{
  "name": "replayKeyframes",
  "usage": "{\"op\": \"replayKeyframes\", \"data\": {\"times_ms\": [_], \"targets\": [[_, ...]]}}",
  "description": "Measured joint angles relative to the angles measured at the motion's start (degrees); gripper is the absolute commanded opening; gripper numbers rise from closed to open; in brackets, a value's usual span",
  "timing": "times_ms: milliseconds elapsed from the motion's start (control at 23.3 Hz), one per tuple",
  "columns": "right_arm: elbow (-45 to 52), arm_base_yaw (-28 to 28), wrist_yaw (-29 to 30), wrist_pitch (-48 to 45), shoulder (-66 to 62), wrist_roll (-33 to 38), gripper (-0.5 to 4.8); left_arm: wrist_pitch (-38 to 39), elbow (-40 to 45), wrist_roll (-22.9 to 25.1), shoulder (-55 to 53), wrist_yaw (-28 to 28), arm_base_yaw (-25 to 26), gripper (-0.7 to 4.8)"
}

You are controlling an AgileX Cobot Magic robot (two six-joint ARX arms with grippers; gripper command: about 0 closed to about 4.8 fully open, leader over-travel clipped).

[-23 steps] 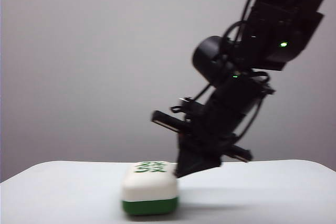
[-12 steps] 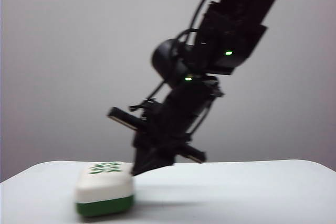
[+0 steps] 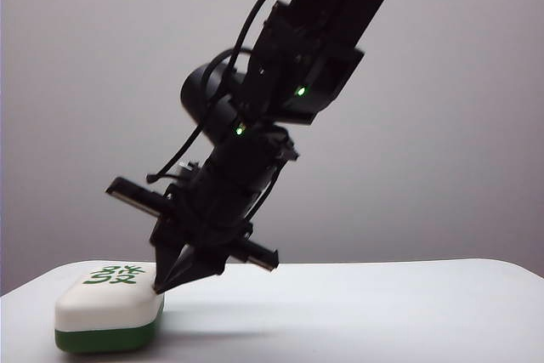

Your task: Move the foam mahjong from the right side of the table to the left side of the table.

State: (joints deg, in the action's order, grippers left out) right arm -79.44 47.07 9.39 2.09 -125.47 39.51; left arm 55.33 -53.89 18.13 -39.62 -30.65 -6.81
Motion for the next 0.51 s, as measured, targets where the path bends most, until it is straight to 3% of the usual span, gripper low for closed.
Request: {"op": "replayKeyframes", "data": {"times_ms": [515], "targets": [[-9.46,2.97,2.75,1.9,-5.68,2.82,-0.05,0.48,0.0,0.02,0.07,0.02,0.0,-0.06]]}}
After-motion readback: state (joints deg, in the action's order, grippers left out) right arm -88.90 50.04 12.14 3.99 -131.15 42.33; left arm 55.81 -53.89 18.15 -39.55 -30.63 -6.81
